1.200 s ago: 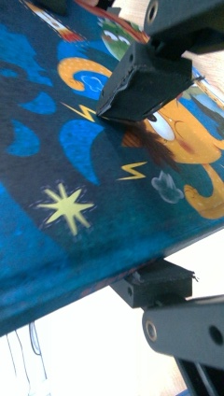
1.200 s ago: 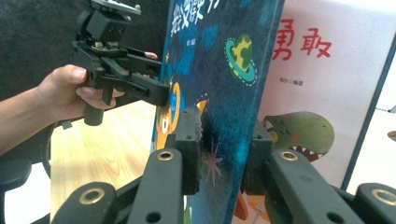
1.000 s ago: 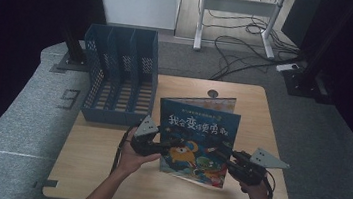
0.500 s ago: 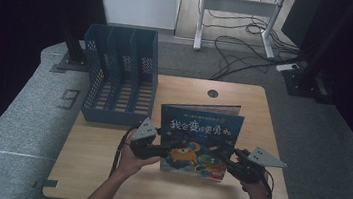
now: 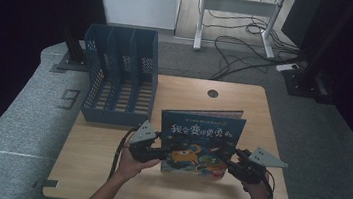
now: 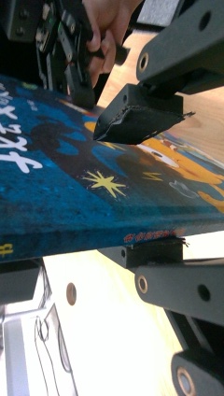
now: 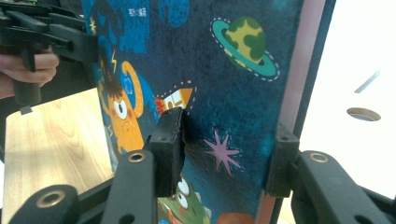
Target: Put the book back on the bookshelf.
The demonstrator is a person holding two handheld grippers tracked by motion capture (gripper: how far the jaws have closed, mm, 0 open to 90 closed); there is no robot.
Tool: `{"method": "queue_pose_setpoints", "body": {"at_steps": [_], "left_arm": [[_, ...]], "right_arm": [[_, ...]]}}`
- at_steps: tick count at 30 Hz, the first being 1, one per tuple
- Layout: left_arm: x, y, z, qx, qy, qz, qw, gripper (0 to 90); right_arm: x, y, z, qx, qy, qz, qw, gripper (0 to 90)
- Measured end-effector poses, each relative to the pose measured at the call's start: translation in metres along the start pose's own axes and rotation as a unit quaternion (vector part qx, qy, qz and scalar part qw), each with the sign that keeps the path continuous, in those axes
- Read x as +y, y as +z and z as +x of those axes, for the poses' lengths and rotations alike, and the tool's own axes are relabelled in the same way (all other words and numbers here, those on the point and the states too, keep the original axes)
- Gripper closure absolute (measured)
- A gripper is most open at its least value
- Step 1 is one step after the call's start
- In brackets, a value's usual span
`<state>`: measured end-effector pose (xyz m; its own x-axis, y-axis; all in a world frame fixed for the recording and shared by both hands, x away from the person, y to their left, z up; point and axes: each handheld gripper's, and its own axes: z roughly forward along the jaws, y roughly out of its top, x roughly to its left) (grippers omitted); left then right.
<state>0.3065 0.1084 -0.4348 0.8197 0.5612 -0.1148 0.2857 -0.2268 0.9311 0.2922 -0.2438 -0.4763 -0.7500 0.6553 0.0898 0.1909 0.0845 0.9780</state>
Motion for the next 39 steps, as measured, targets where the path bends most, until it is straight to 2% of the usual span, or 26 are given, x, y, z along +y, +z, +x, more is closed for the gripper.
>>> {"method": "queue_pose_setpoints", "body": {"at_steps": [3,7,17,19,24,27,33,39], "left_arm": [[0.0,0.001,-0.001,0.0,0.002,0.0,1.0,45.8],[-0.001,0.003,-0.003,0.021,0.0,-0.002,0.9998,50.5],[-0.003,0.005,-0.009,0.0,0.007,-0.009,0.9999,55.4],[-0.003,0.006,-0.01,-0.011,0.005,-0.013,0.9998,55.8],[0.0,0.008,-0.013,0.0,0.006,-0.011,0.9999,56.5],[0.0,0.008,-0.012,-0.001,0.005,-0.01,0.9999,57.4],[-0.001,0.006,-0.014,-0.012,0.012,-0.011,0.9998,61.7],[0.001,0.006,-0.017,-0.023,0.007,-0.024,0.9994,64.1]], "right_arm": [[0.0,0.0,0.0,-0.004,-0.001,-0.001,1.0,54.2],[0.0,0.0,0.0,-0.009,0.0,0.0,1.0,53.8],[-0.001,-0.003,-0.003,-0.022,0.002,-0.001,0.9998,50.0],[-0.002,-0.003,-0.002,-0.022,-0.006,0.002,0.9997,49.8],[-0.002,-0.004,-0.002,-0.02,-0.009,0.003,0.9998,49.6],[-0.001,-0.004,-0.002,-0.022,-0.011,0.004,0.9997,49.2],[-0.002,-0.002,-0.002,-0.031,-0.011,0.008,0.9994,45.5],[-0.003,-0.001,-0.002,-0.034,-0.013,0.014,0.9992,43.7]]}}
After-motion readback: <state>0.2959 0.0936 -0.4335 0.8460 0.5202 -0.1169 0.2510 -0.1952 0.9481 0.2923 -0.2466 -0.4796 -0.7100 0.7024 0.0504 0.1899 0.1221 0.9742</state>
